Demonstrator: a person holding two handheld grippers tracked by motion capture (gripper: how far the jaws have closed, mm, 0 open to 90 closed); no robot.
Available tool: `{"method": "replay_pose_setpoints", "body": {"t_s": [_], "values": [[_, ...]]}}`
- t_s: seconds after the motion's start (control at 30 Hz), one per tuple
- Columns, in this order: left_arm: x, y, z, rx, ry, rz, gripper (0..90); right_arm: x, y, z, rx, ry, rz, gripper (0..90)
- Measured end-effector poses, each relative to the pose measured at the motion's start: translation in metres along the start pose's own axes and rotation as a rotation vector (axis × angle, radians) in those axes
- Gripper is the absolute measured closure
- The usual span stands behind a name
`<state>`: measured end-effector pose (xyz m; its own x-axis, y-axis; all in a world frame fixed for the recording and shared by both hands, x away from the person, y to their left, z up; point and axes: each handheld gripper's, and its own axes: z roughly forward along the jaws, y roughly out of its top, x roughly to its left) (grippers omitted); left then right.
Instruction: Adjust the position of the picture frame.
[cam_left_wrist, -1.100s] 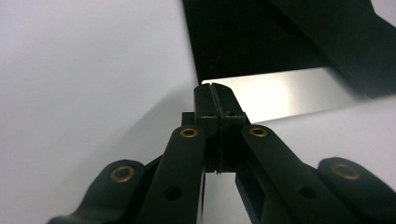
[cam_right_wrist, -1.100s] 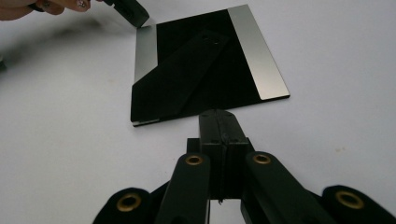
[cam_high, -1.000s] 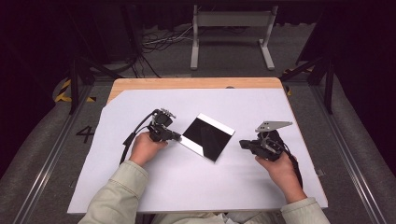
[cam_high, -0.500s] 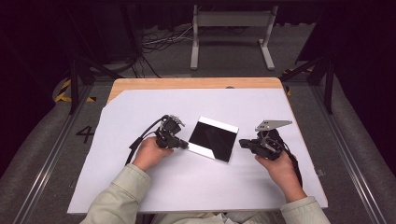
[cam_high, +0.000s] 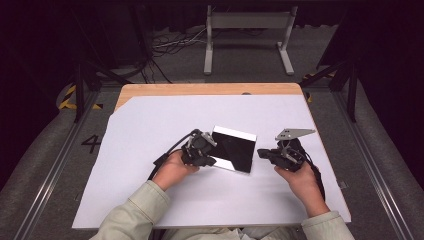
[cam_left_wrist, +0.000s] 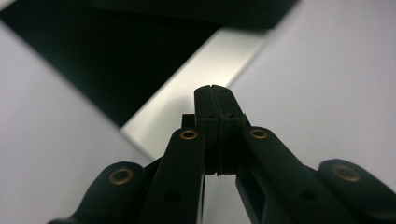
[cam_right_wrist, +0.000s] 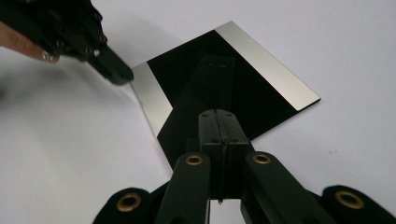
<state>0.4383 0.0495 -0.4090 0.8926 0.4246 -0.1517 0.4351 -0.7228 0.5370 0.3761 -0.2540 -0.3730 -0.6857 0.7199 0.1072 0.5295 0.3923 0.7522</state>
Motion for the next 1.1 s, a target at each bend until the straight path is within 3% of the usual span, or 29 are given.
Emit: {"method": "replay_pose_setpoints", "body": {"t_s": [0.1,0.2,0.27,0.33,0.4,0.43,0.53,0.6,0.63,0.73,0.83,0.93,1.1], "values": [[0.014,-0.008,-0.001,-0.001,0.041,-0.078,90.0,0.000,0.000,0.000,0.005,0.001,0.005,90.0],[0.023,-0.013,0.001,0.014,0.084,-0.115,90.0,0.001,0.000,0.001,0.003,0.002,0.002,90.0],[0.026,-0.015,0.003,0.019,0.099,-0.146,90.0,0.001,0.000,0.001,0.004,0.001,0.002,90.0],[0.029,-0.016,0.005,0.032,0.081,-0.155,90.0,0.001,0.000,0.002,0.008,0.001,0.000,90.0],[0.028,-0.016,0.007,0.032,0.068,-0.143,90.0,0.001,0.000,0.002,0.008,0.002,0.000,90.0],[0.026,-0.015,0.008,0.030,0.038,-0.143,90.0,0.001,0.000,0.002,0.008,0.002,-0.001,90.0],[0.020,-0.014,0.009,0.036,0.072,-0.111,90.0,0.000,0.000,0.001,0.006,0.000,0.000,90.0],[0.018,-0.013,0.009,0.042,0.072,-0.103,90.0,0.000,0.000,0.001,0.006,0.000,0.000,90.0],[0.015,-0.014,0.010,0.051,0.039,-0.088,90.0,0.000,0.000,0.001,0.008,0.001,0.001,90.0],[0.009,-0.011,0.012,0.056,0.033,-0.064,90.0,0.000,0.001,0.002,0.009,0.002,0.004,90.0],[0.002,-0.007,0.017,0.047,-0.005,-0.030,90.0,0.000,0.001,0.002,0.009,0.002,0.007,90.0],[-0.005,-0.002,0.021,0.047,0.001,0.002,90.0,-0.001,0.001,0.002,0.008,0.002,0.009,90.0],[-0.012,0.005,0.031,0.017,-0.029,0.016,90.0,-0.002,0.001,0.002,0.008,0.005,0.011,90.0]]}}
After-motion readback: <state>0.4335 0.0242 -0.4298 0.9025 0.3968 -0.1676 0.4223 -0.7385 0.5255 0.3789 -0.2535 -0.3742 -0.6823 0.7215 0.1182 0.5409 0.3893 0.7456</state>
